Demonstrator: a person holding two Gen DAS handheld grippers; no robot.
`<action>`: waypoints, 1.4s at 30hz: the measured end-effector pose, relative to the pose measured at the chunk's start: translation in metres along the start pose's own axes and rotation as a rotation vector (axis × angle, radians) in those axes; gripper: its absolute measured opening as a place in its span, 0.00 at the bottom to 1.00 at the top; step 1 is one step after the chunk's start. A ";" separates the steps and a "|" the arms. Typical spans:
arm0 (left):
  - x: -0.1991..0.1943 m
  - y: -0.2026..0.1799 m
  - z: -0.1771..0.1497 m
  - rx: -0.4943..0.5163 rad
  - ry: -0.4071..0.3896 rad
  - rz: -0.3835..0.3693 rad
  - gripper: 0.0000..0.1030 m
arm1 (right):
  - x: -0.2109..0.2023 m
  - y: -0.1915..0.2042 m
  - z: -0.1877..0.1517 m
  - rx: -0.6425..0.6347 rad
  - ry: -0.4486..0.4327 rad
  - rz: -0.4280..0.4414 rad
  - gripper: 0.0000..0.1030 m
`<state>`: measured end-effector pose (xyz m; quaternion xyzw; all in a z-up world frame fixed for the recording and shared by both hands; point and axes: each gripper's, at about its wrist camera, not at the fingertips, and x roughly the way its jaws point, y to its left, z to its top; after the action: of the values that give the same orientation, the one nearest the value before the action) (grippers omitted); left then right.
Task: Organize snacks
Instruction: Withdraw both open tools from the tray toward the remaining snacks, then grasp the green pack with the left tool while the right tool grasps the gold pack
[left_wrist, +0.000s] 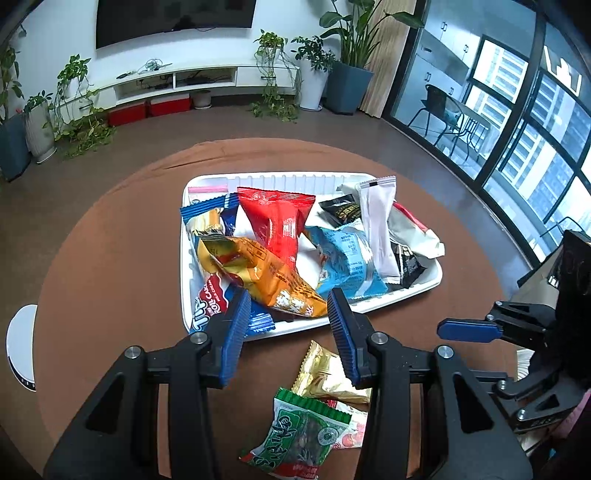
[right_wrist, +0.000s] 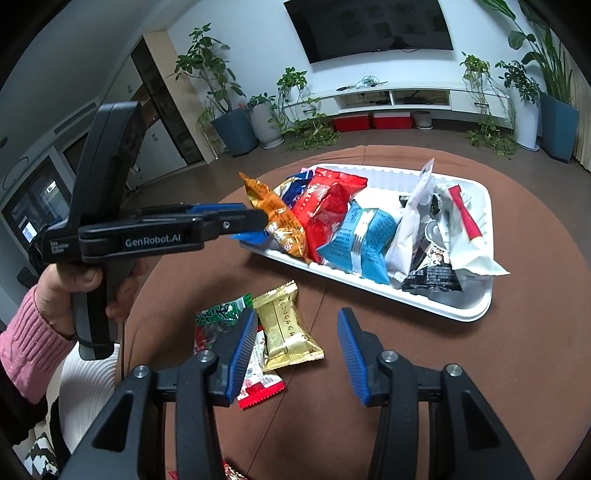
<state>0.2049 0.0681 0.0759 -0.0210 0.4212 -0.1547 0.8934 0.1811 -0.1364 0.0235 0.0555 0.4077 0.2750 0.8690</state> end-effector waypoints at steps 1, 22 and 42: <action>0.000 0.000 -0.001 0.003 0.000 -0.003 0.40 | 0.000 0.001 0.000 -0.002 0.003 0.003 0.47; 0.019 -0.017 -0.087 0.240 0.195 -0.013 0.44 | 0.026 0.014 -0.013 -0.078 0.109 -0.007 0.48; 0.026 -0.015 -0.098 0.286 0.238 -0.030 0.48 | 0.076 0.029 -0.004 -0.239 0.201 -0.071 0.49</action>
<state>0.1421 0.0551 -0.0045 0.1183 0.4974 -0.2277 0.8287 0.2044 -0.0726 -0.0210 -0.0906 0.4586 0.2950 0.8333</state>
